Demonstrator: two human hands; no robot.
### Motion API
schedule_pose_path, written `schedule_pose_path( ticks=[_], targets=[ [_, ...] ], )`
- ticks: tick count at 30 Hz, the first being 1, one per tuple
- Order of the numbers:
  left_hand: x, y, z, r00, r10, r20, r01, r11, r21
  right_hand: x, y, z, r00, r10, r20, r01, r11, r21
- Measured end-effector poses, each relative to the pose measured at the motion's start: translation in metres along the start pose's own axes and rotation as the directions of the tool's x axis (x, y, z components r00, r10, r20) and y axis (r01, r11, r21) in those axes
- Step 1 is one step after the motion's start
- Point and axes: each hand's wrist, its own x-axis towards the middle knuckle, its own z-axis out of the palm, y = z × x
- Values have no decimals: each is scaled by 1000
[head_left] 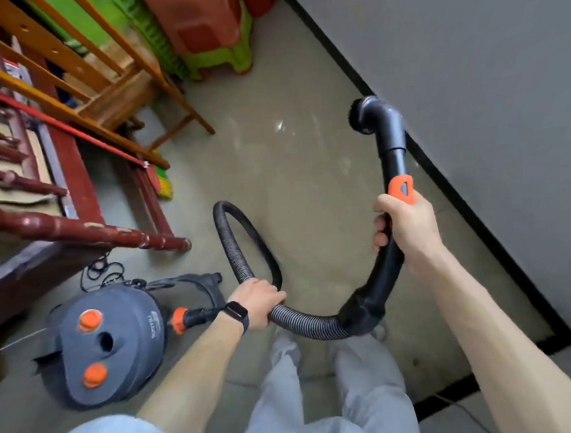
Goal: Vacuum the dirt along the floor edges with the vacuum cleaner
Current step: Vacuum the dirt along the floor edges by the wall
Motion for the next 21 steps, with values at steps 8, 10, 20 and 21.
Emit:
schedule_pose_path(
  ticks=[8,10,20,21],
  targets=[
    [-52,-60,-41,988,35,-149,-17,992,123,-81,-9,-31,977,-79,-198,60,993,-97],
    [-51,-62,-67,978,79,-195,-38,978,207,-105,10,-40,955,-76,-286,61,996,-61],
    [-18,-3,-242,860,278,-428,-26,862,507,-225,126,-129,717,398,-572,269,598,755],
    [-11,15,-255,847,288,-446,-15,852,523,-231,134,-135,706,445,-551,291,527,798]
  ],
)
